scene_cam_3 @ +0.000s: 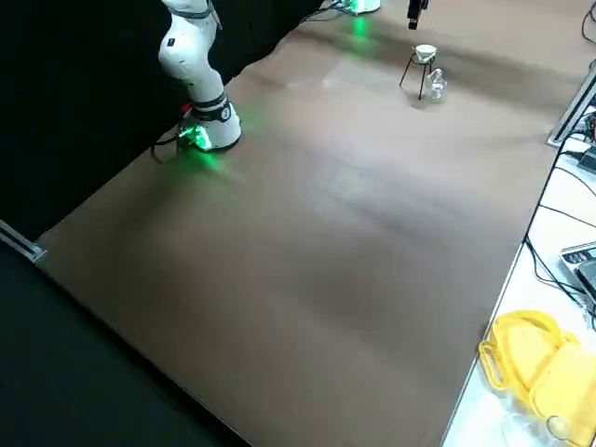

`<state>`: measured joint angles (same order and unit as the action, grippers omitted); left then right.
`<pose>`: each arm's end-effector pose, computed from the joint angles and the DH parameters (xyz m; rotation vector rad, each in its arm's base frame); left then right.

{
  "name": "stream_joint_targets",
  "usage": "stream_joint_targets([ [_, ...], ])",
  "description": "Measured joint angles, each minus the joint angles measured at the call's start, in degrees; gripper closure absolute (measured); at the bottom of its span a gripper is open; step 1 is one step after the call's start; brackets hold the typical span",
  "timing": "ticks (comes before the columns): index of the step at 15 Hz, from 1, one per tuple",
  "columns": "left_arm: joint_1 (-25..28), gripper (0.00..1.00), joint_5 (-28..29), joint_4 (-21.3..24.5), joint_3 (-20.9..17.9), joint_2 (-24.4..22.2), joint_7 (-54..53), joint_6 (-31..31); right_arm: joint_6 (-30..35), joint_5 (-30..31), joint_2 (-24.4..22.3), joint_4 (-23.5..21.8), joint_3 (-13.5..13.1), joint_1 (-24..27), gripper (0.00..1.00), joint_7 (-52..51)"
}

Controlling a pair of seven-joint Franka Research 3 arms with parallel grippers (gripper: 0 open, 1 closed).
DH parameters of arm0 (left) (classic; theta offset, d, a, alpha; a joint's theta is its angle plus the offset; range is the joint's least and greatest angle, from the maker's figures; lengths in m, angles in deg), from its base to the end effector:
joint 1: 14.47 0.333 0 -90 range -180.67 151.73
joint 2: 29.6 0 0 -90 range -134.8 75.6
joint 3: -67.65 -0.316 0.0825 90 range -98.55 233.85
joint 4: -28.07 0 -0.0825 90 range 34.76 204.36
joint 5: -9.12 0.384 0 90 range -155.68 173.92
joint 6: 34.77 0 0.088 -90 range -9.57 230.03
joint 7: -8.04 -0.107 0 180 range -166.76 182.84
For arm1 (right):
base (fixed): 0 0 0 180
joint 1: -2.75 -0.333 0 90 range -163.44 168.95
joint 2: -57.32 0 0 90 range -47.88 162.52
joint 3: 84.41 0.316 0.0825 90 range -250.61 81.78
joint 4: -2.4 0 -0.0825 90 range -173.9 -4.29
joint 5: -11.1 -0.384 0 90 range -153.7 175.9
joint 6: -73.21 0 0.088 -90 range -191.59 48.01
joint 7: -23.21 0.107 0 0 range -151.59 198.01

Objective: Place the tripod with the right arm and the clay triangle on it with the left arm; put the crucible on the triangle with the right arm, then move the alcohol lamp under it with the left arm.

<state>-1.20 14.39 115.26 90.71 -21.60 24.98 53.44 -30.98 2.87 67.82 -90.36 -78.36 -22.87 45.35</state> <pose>0.5830 -0.0751 0.5710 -3.0701 -0.1891 0.1525 0.5249 0.3322 0.5170 -2.9848 -0.1948 0.0849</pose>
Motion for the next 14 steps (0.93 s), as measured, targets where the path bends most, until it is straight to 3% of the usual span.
stream_joint_targets([
  [2,0.0,0.01,0.0,0.01,0.03,0.0,0.02,0.0,-1.65,0.08,1.76,0.09,-0.4,-1.19,0.07,2.36],
  [4,-0.03,0.01,-0.23,0.01,0.04,0.09,0.59,0.03,2.46,0.69,0.94,1.6,-1.69,1.35,0.07,1.44],
  [7,-0.06,0.01,-0.24,0.02,0.06,0.4,1.37,0.05,13.92,0.81,-3.03,5.58,-2.71,12.43,0.06,-9.12],
  [9,0.12,0.01,-0.24,0.0,0.06,0.41,1.37,0.08,17.64,2.1,-6.29,6.25,-3.08,19.94,0.02,-15.06],
  [14,0.18,0.01,-0.24,-0.12,0.05,0.38,1.37,0.1,19.76,6.92,-11.67,4.35,-2.98,26.37,0.0,-20.23],
])
